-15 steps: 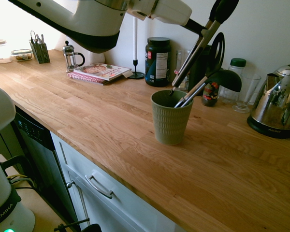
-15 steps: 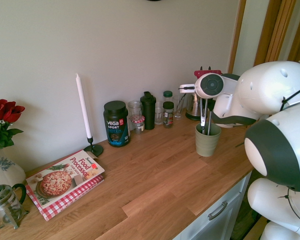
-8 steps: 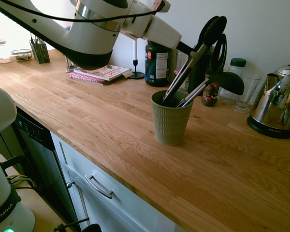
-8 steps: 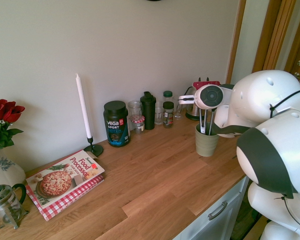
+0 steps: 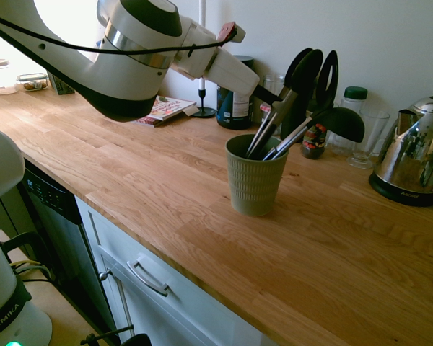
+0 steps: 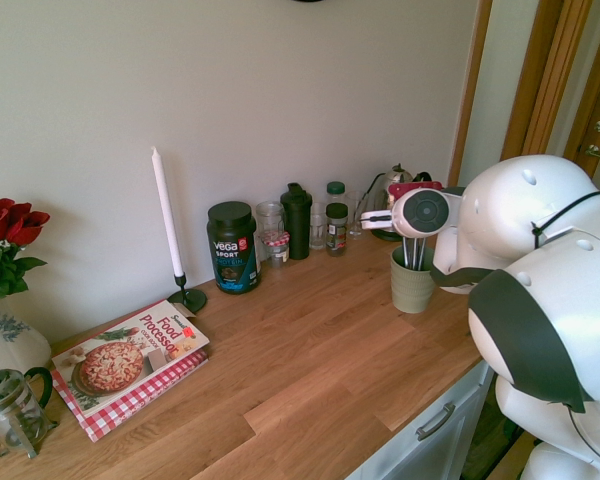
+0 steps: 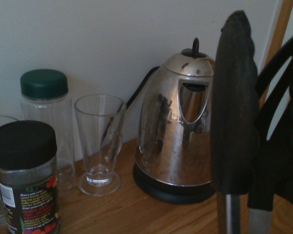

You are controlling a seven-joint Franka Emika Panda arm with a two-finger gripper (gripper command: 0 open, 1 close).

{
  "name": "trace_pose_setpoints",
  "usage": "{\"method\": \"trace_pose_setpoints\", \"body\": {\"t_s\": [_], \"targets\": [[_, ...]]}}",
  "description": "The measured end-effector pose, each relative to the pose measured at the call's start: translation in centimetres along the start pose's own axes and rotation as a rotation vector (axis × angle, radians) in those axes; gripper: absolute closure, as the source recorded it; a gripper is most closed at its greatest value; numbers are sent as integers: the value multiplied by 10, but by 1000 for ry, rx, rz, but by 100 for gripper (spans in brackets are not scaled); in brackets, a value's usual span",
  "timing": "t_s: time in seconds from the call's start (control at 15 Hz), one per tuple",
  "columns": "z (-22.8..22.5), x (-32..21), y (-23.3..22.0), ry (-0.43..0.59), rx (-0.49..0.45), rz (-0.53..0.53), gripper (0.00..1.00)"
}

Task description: Put the tongs back in the holder

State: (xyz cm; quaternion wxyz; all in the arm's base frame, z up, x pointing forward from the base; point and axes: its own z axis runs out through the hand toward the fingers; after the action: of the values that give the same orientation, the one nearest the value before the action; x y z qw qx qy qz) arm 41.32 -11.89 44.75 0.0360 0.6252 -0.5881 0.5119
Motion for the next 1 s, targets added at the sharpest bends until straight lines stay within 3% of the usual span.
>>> {"method": "trace_pose_setpoints", "body": {"t_s": [0.53,0.73,1.0], "targets": [[-17,3,-7,-38,26,42,0],[-24,-32,-26,-212,11,19,0],[-65,-103,-44,-460,-20,-18,0]]}}
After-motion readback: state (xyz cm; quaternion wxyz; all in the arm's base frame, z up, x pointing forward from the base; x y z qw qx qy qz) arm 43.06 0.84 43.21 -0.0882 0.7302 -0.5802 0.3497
